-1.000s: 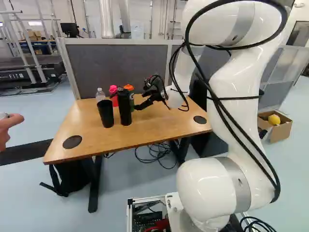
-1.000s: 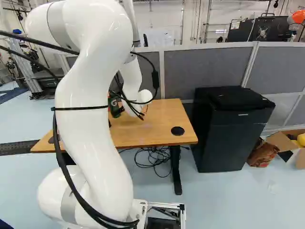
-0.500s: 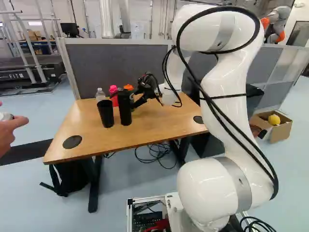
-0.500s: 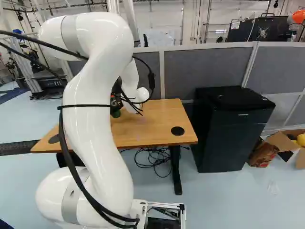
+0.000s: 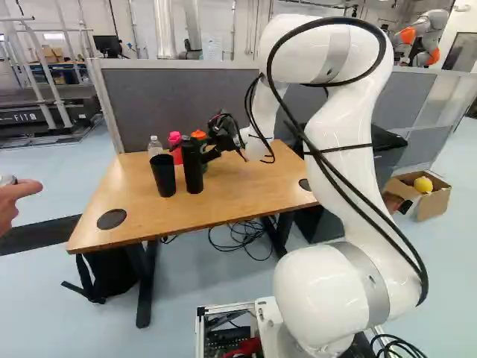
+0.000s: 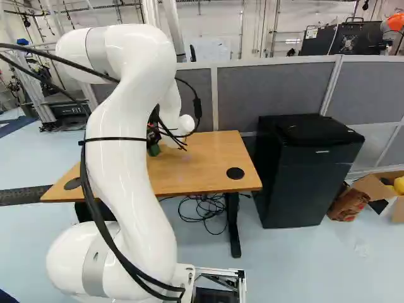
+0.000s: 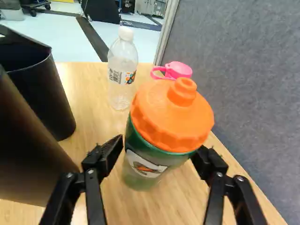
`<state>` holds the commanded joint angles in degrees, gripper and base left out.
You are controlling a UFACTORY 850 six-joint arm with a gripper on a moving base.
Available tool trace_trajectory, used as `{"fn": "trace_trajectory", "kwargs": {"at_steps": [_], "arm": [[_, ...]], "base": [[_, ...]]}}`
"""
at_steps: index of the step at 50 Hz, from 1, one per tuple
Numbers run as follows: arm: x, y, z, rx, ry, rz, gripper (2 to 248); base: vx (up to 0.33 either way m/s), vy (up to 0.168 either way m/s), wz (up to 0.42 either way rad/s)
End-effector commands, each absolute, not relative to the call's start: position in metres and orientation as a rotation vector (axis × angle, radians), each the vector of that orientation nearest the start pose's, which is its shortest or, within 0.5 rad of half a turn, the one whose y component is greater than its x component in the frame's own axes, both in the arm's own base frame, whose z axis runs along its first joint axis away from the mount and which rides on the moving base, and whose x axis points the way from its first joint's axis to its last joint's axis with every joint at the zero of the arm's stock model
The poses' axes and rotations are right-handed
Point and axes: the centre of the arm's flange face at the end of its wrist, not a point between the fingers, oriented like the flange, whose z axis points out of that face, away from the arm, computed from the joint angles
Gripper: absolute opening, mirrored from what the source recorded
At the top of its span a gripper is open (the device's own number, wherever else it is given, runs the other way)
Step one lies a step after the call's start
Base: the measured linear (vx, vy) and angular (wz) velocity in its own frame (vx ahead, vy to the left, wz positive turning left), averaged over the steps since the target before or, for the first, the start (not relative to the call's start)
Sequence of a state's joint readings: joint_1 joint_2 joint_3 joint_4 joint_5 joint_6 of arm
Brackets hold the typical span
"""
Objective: Pick up the green bottle from the table
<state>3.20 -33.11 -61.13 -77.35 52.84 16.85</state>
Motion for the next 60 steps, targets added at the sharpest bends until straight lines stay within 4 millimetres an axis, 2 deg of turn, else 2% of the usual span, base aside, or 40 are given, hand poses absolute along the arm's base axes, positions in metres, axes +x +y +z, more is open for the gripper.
{"fn": "trace_trajectory", "kwargs": {"at_steps": [1,2,6,7,12,13,24,48,60], "arm": [[0.580,0.103,0.344,-1.832,-1.480,-1.314,205],[0.580,0.103,0.344,-1.832,-1.480,-1.314,167],[0.580,0.103,0.344,-1.832,-1.480,-1.314,167],[0.580,0.103,0.344,-1.832,-1.480,-1.314,132],[0.580,0.103,0.344,-1.832,-1.480,-1.314,132],[0.580,0.103,0.344,-1.832,-1.480,-1.314,118],[0.579,0.102,0.350,-1.829,-1.484,-1.323,113],[0.575,0.102,0.381,-1.807,-1.506,-1.378,113],[0.571,0.096,0.397,-1.807,-1.509,-1.411,113]], "base": [[0.000,0.000,0.000],[0.000,0.000,0.000],[0.000,0.000,0.000],[0.000,0.000,0.000],[0.000,0.000,0.000],[0.000,0.000,0.000],[0.000,0.000,0.000],[0.000,0.000,0.000],[0.000,0.000,0.000]]}}
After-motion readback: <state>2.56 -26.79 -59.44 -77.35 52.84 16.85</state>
